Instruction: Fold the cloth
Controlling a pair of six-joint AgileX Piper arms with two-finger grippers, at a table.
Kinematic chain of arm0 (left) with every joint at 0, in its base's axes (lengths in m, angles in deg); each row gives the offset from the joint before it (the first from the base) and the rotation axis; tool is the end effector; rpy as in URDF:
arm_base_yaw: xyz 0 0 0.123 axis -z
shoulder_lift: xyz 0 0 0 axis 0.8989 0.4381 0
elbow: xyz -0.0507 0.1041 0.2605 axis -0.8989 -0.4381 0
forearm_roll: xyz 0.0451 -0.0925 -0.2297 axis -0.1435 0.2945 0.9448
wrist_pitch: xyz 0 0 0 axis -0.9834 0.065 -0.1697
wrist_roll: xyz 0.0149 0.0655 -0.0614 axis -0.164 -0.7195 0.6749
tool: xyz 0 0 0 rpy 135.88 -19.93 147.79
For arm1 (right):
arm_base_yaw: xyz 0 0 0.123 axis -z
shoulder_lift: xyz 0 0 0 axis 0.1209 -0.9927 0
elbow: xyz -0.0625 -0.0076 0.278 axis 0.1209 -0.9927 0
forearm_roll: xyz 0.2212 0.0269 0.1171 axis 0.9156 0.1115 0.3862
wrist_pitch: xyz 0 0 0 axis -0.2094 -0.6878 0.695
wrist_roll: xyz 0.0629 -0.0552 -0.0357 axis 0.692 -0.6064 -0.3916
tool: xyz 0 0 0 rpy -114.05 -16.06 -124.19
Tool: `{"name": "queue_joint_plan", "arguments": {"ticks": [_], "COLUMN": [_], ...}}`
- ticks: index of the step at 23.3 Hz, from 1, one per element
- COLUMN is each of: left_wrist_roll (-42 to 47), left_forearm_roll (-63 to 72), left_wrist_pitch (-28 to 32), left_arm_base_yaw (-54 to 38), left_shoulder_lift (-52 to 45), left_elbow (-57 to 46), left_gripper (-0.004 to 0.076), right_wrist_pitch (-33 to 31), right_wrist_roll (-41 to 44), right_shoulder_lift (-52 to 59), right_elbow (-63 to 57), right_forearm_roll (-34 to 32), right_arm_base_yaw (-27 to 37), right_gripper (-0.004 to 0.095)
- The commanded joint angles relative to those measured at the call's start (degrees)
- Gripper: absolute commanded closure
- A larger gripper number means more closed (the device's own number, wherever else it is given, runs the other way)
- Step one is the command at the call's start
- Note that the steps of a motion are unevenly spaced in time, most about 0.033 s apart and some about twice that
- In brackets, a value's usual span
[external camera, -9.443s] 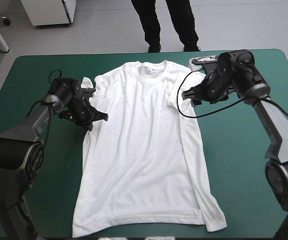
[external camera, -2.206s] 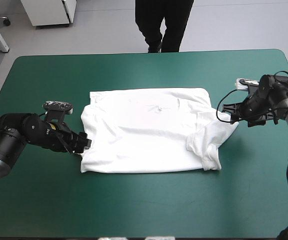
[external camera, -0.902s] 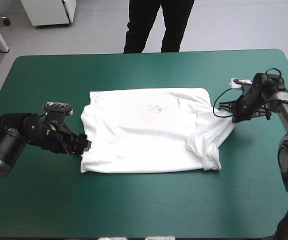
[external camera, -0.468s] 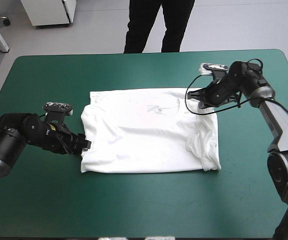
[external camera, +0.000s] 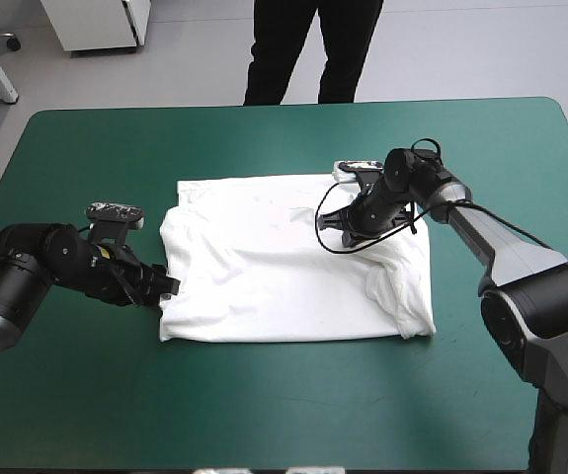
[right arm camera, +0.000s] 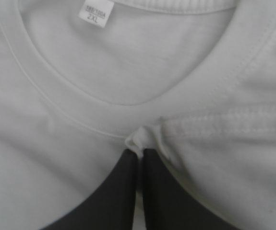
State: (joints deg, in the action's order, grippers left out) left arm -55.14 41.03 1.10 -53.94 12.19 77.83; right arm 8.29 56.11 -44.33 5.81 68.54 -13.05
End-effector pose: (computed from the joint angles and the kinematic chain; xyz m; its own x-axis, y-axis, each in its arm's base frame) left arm 0.2226 -0.0535 0.3182 -0.9013 0.1833 -0.3925 0.2517 0.9590 -0.1303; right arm 0.3899 0.1692 0.2360 -0.9425 -0.1900 -0.2749 -0.2745 0.9094 0.3126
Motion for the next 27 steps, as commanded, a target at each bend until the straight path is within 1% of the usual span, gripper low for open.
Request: {"name": "queue_joint_plan", "arguments": {"ticks": [1, 4, 5, 6, 8, 11, 13, 14, 15, 16, 18, 21, 22, 24, 27], "left_wrist_roll": [0.60, 0.60, 0.60, 0.60, 0.60, 1.89, 3.32, 6.84, 8.42, 9.54, 9.52, 8.88, 6.69, 4.72, 4.57], "left_forearm_roll": [1.15, 1.15, 1.15, 1.15, 1.05, 0.80, -0.02, -3.14, -5.19, -8.02, -8.08, -4.39, -2.87, -1.73, -1.45], "left_wrist_pitch": [0.87, 0.87, 0.87, 0.87, 0.24, -1.95, -3.85, -5.00, -5.16, -5.38, -4.70, -2.21, -1.81, -1.00, 4.12], "left_arm_base_yaw": [0.15, 0.15, 0.15, 0.15, 0.15, 0.15, 0.05, 0.05, 0.05, 0.05, -0.79, -4.69, -6.93, -8.36, -8.36], "left_shoulder_lift": [-1.51, -1.51, -1.51, -1.51, -1.51, -1.51, -1.51, -1.51, -1.51, -1.51, -1.18, 1.01, 2.80, 5.61, 9.22], "left_elbow": [1.92, 1.92, 1.92, 1.92, 1.92, 1.92, 1.92, 1.92, 1.92, 1.92, 1.92, 1.92, 1.92, 1.92, 1.92], "left_gripper": [0.0230, 0.0230, 0.0225, 0.0215, 0.0182, 0.0089, 0.0041, 0.0028, 0.0028, 0.0028, 0.0028, 0.0028, 0.0029, 0.0031, 0.0031], "right_wrist_pitch": [0.51, -2.70, -4.35, -6.12, -9.11, -10.94, -11.61, -12.30, -12.60, -13.93, -14.22, -14.24, -14.24, -14.24, -14.24], "right_wrist_roll": [-0.79, -2.40, -2.40, -2.40, -2.40, -2.16, -1.18, 0.04, 0.35, 0.64, 1.90, 2.33, 2.33, 2.33, 2.33], "right_shoulder_lift": [2.40, 2.51, 2.51, 2.51, 3.16, 5.37, 7.42, 9.62, 10.64, 12.28, 14.12, 15.32, 15.56, 15.67, 15.67], "right_elbow": [1.76, 2.53, 3.29, 4.27, 6.42, 9.58, 10.68, 11.16, 11.16, 11.16, 11.16, 11.16, 11.16, 11.16, 11.16], "right_forearm_roll": [2.07, 2.90, 3.42, 3.53, 3.42, 2.65, 0.57, -2.85, -4.34, -7.93, -10.83, -11.72, -11.72, -11.72, -11.72], "right_arm_base_yaw": [-0.02, -0.02, -0.02, -0.02, -0.02, -0.02, -0.02, 0.09, 0.09, 0.09, 0.21, 0.21, 0.21, 0.21, 0.21], "right_gripper": [0.0661, 0.0414, 0.0350, 0.0311, 0.0301, 0.0305, 0.0314, 0.0330, 0.0332, 0.0343, 0.0355, 0.0355, 0.0355, 0.0355, 0.0355]}}
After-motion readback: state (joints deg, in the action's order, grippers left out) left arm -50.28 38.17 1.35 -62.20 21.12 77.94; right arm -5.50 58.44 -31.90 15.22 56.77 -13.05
